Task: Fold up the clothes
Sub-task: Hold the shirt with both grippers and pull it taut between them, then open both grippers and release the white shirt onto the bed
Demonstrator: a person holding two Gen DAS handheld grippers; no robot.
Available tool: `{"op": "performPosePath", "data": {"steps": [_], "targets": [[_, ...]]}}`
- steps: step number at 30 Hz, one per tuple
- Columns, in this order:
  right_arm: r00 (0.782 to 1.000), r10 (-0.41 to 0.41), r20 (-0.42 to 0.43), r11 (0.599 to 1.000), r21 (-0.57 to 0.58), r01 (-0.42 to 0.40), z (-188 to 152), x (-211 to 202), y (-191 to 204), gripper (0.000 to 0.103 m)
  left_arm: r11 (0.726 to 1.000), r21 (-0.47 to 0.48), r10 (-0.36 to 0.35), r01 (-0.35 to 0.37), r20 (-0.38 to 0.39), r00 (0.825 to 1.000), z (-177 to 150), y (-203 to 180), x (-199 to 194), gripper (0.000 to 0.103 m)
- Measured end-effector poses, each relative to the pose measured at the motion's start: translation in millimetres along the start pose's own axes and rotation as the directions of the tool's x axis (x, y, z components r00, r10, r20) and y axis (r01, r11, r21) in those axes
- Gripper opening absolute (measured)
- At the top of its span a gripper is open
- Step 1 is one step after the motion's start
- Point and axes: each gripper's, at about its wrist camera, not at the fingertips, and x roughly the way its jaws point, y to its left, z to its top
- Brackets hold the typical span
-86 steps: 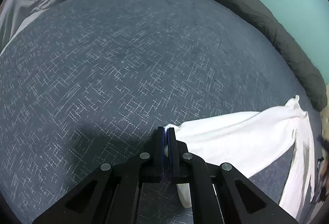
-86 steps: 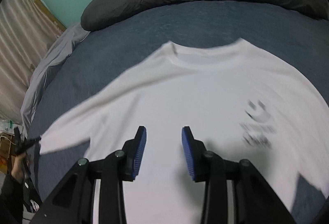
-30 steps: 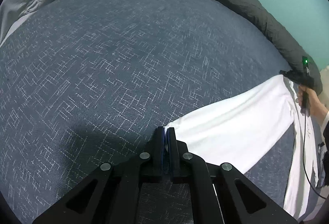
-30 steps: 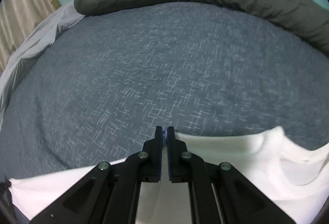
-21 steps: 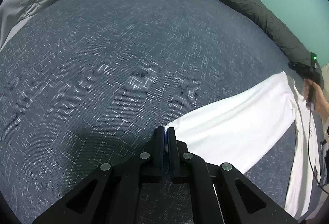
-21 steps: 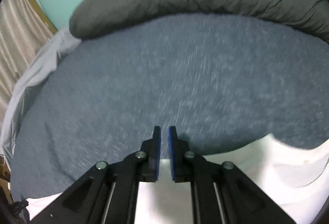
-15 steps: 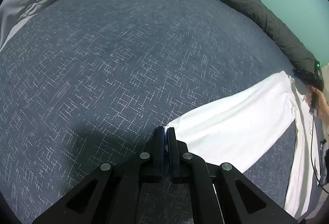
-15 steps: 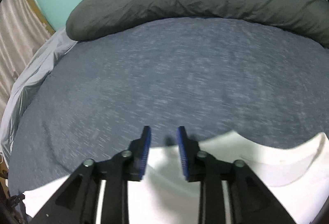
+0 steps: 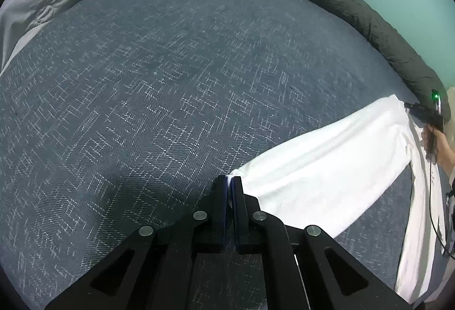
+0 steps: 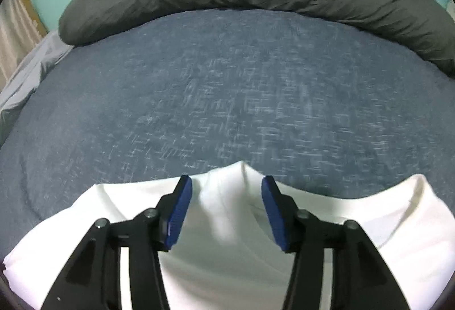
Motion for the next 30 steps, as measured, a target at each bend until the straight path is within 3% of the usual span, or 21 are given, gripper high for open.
{"op": "performPosePath", "data": {"steps": [4, 5, 19, 25, 30], "targets": [[0.996, 0.014, 0.089, 0.999, -0.046, -0.010, 6, -6, 8, 0.004, 1.000, 0.007, 0.006, -0.006, 0.000, 1.000, 6, -4, 4, 0.003], [0.996, 0.014, 0.092, 0.999, -0.047, -0.009, 7, -6, 8, 0.002, 1.000, 0.009, 0.008, -0.008, 0.000, 1.000, 8, -5, 5, 0.003], [0.986, -0.085, 0.141, 0.996, 0.028, 0.082, 16, -4, -19, 0.001, 1.000, 0.011, 0.024, -0.024, 0.001, 1.000, 28, -10, 21, 0.003], [0.991, -0.047, 0.129, 0.998, 0.044, 0.041, 17, 5, -16, 0.001, 0.999, 0.014, 0.031, -0.031, -0.006, 0.999, 37, -5, 24, 0.003], [0.985, -0.084, 0.149, 0.994, 0.075, 0.074, 15, -10, -19, 0.002, 1.000, 0.005, 0.027, -0.027, -0.017, 1.000, 48, -4, 30, 0.003]]}}
